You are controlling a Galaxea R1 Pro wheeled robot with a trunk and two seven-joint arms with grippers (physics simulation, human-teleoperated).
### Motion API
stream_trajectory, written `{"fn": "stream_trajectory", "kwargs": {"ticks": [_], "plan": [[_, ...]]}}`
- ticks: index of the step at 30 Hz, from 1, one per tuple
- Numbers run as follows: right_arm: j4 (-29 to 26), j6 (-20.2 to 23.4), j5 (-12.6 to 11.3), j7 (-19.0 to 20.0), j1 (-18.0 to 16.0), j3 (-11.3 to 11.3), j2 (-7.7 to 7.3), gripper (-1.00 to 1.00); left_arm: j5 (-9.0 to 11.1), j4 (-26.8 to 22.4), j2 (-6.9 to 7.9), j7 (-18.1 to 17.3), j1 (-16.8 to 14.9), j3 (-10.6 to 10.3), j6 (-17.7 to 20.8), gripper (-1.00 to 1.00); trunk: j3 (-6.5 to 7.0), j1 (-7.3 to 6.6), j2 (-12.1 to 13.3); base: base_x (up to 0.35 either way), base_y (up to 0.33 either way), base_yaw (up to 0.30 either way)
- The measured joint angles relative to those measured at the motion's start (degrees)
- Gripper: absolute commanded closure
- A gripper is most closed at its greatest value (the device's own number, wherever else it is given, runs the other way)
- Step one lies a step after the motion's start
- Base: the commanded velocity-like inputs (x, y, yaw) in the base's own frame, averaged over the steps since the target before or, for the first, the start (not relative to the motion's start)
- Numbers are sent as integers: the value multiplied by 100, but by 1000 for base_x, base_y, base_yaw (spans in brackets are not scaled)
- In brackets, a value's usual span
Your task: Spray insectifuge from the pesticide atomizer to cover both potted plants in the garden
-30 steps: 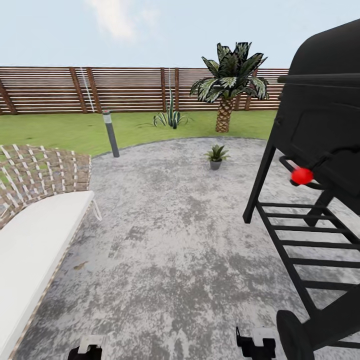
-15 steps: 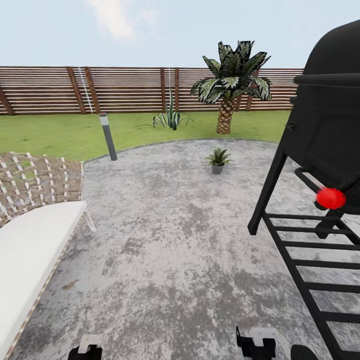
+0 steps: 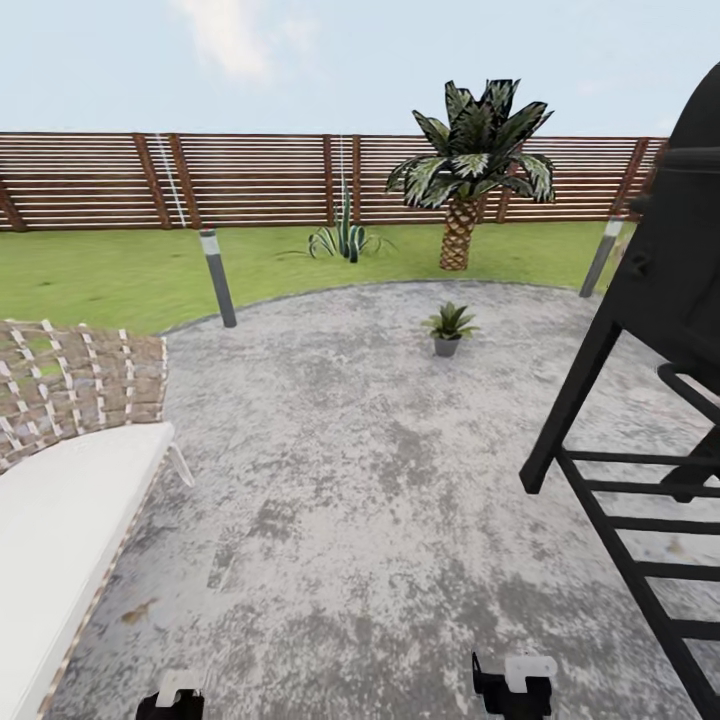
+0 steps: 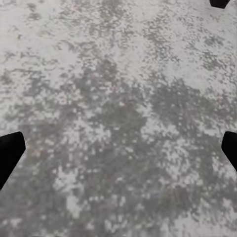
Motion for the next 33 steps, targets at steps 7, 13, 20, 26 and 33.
{"fn": "stream_trajectory", "kwargs": {"ticks": [7, 13, 20, 26, 33], "plan": [[0, 0, 0, 0, 0, 0, -1, -100, 0, -1, 0, 2, 0, 1, 0, 100, 0, 0, 0, 339, 4, 0], [0, 0, 0, 0, 0, 0, -1, -100, 0, 0, 0, 1, 0, 1, 0, 100, 0, 0, 0, 340, 0, 0], [91, 0, 2, 0, 0, -2, -11, -100, 0, 0, 0, 0, 0, 0, 0, 100, 0, 0, 0, 340, 0, 0], [348, -9, 7, 0, 0, 3, -21, -100, 0, 0, 0, 1, 0, 0, 0, 100, 0, 0, 0, 340, 0, 0], [368, -9, 1, -2, 0, 6, -34, -100, 0, 0, 0, 1, 0, -1, 0, 100, 0, 0, 0, 340, 0, 0]]}}
